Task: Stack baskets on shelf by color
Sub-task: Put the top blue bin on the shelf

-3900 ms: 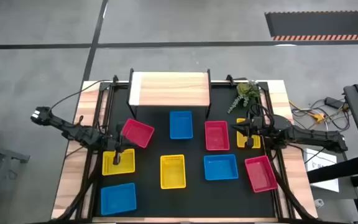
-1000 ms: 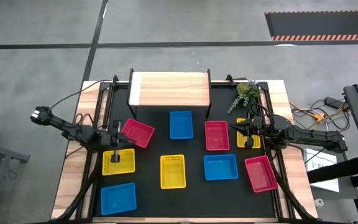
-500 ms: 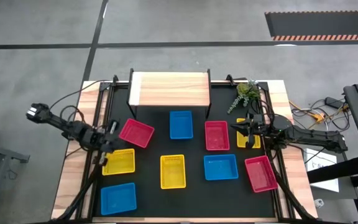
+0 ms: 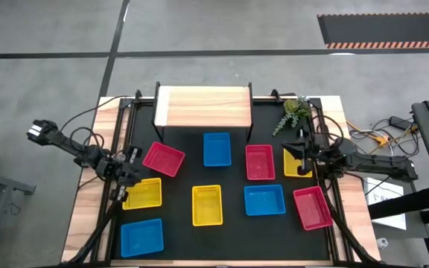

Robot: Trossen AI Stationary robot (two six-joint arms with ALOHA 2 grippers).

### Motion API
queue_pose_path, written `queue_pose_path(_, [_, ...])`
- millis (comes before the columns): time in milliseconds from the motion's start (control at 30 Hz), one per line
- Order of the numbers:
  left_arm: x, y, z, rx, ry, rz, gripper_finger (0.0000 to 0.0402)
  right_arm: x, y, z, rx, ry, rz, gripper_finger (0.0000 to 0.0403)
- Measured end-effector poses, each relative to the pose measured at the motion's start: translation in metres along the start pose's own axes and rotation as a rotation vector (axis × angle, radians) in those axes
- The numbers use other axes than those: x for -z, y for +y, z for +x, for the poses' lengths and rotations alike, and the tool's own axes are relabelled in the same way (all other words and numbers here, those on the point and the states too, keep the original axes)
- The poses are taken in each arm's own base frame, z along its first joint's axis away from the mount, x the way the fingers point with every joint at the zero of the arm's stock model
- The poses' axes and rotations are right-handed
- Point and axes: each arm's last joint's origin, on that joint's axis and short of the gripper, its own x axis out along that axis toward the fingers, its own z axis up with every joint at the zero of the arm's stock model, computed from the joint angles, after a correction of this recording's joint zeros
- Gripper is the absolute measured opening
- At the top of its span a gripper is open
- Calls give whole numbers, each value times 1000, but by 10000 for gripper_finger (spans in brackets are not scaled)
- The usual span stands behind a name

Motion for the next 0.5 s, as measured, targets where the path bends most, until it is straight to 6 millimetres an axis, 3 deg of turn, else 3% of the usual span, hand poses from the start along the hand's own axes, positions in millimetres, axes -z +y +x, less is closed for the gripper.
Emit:
queue_pose_path(300, [-13,6,16,-26,-37,54,1,-10,2,13,-43,-129,-83,9])
queue_pose_path(500, [-23,14,22,-190,-37,150,1,-3,1,34,-35,-9,-132,9])
